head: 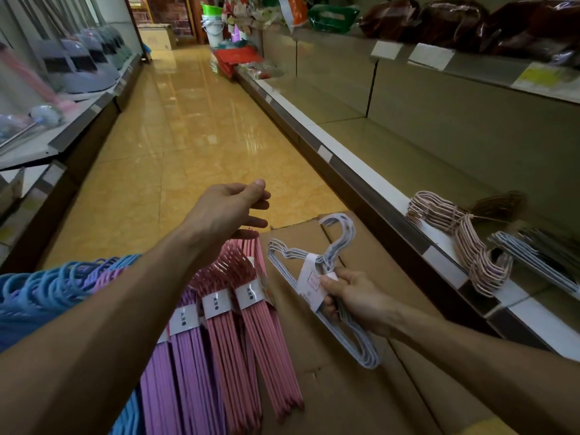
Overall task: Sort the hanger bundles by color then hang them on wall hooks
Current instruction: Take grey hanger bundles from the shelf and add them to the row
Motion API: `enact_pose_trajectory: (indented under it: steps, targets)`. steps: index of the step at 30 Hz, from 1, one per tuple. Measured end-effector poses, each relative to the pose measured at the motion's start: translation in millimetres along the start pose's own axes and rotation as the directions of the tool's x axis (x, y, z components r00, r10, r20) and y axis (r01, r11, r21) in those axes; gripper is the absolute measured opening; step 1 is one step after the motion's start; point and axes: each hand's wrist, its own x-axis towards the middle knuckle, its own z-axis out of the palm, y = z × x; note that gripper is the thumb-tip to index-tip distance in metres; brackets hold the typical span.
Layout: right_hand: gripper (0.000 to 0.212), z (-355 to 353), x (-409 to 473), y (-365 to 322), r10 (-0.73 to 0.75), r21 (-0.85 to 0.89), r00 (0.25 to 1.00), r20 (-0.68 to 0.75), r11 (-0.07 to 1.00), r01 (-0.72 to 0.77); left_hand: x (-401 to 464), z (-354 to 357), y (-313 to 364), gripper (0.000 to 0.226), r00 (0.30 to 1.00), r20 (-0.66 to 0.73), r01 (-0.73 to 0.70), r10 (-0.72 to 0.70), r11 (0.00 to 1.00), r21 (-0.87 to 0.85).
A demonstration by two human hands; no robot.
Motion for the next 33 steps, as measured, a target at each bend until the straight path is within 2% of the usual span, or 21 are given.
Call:
enact_pose_trajectory:
  steps: [5, 7, 11, 14, 19, 27, 31, 33]
  targets:
    - [0.021, 44.7, 17.7, 28.9, -0.138, -0.326, 0.979, -0.150, 0.942, 0.083, 4.4, -4.1, -5.4, 0.032, 0.998, -0.051, 0.033, -0.036, 0.997, -0.071]
    - [0.018, 60.5, 21.6, 35.7, -0.157, -0.333, 0.967, -0.198, 0.939, 0.084, 6.0, -6.8, -9.5, 0.032, 0.996, -0.069, 0.041, -0.048, 0.994, -0.103]
    - [0.016, 85.4, 34.5, 43.6, -0.156, -0.338, 0.972, -0.174, 0.937, 0.089, 6.8, -11.7, -18.6, 0.031, 0.995, -0.084, 0.044, -0.056, 0.989, -0.138]
    - [0.022, 97.0, 41.4, 44.2, -0.127, -0.302, 0.980, -0.156, 0.950, 0.076, 6.9, -16.2, -23.0, 0.031, 0.994, -0.094, 0.043, -0.058, 0.987, -0.155]
    - [0.045, 101.1, 47.2, 45.2, -0.087, -0.357, 0.990, -0.112, 0.933, 0.042, 6.5, -26.6, -28.4, 0.028, 0.990, -0.124, 0.047, -0.069, 0.983, -0.176]
    - [0.055, 81.7, 45.6, 39.3, -0.022, -0.426, 0.999, -0.043, 0.905, 0.001, 4.1, -27.6, -27.5, 0.028, 0.990, -0.125, 0.050, -0.071, 0.986, -0.162]
    - [0.048, 63.8, 33.4, 33.8, -0.015, -0.500, 0.999, -0.051, 0.866, -0.012, 2.8, -19.3, -20.1, 0.028, 0.993, -0.112, 0.031, -0.048, 0.988, -0.149]
    - [0.040, 50.4, 25.7, 31.0, -0.069, -0.610, 0.996, -0.049, 0.792, 0.025, 1.9, -13.9, -15.1, 0.027, 0.994, -0.107, 0.020, -0.035, 0.989, -0.144]
